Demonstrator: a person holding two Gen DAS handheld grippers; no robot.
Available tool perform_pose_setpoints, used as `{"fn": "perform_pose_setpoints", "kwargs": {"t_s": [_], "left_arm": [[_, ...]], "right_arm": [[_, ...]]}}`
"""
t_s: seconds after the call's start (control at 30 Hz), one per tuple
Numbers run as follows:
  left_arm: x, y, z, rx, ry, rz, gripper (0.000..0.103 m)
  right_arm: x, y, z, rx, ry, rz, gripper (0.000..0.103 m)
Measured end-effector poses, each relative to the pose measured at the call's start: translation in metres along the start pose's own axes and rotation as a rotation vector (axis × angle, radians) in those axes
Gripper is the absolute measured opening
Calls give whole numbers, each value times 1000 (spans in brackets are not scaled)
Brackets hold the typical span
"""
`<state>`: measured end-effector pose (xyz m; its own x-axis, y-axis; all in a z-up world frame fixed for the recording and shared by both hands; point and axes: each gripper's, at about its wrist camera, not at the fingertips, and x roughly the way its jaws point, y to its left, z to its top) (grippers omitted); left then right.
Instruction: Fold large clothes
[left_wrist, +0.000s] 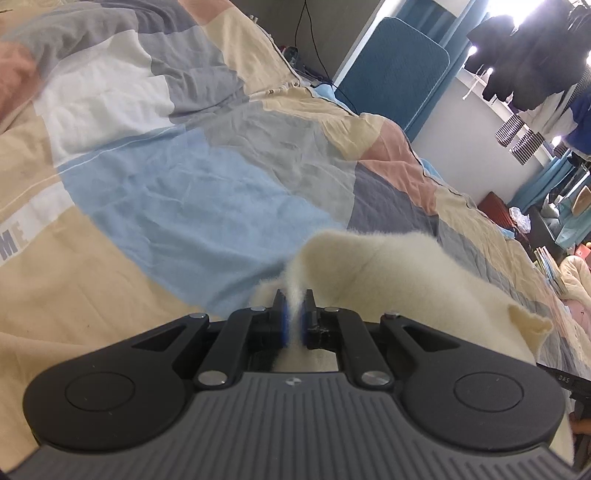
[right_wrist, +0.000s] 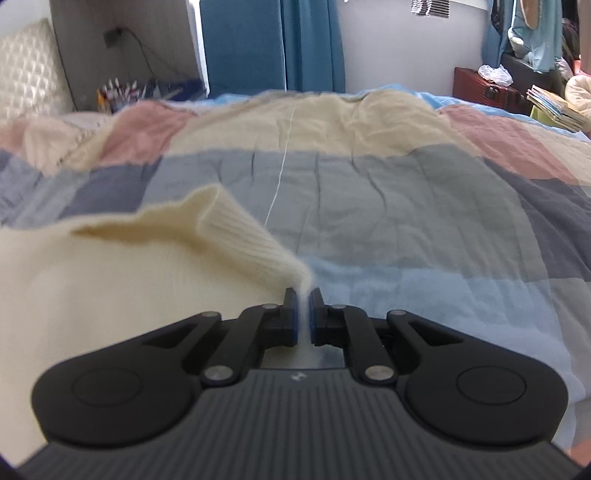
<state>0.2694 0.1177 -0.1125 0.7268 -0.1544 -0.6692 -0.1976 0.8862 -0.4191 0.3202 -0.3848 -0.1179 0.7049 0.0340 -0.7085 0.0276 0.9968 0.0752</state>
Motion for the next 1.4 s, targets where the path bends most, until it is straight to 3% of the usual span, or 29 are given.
{"fn": "perform_pose_setpoints", "kwargs": {"t_s": [0.17,0.2,0.3,0.4,0.43,0.47,0.53,0.77,1.1,1.23,1.4], "left_arm": [[-16,-6,-3,17,-44,-11,13],[-23,-8,-4,24,-59,-9,17],[-51,-15,-11,40,-116,-25,43],[-85,-22,-20,46,-155,-68,47],[-96,-25,-24,49,-162,-80,48],[-105,-29,-28,52,-165,-91,49],[-120,-39,-38,67,-160,-118,53],[-154,-64,-86,91,-97,-187,62],[-157,-79,-155,-1,103,-315,64],[-142,-76,-168,-71,176,-316,65],[-125,-66,-172,-135,228,-283,68]], "right_arm": [[-21,-1,-1,68,-12,15,12],[-29,-1,0,78,-20,20,12],[-52,0,3,91,-54,35,13],[-78,-2,3,111,-88,64,15],[-88,-2,2,121,-100,76,22],[-97,-2,2,131,-113,87,37],[-114,0,1,147,-146,113,52],[-164,15,-23,233,-193,262,51],[-196,37,-104,429,-48,497,52],[-181,40,-116,553,53,573,52],[-167,45,-137,677,158,604,55]]}}
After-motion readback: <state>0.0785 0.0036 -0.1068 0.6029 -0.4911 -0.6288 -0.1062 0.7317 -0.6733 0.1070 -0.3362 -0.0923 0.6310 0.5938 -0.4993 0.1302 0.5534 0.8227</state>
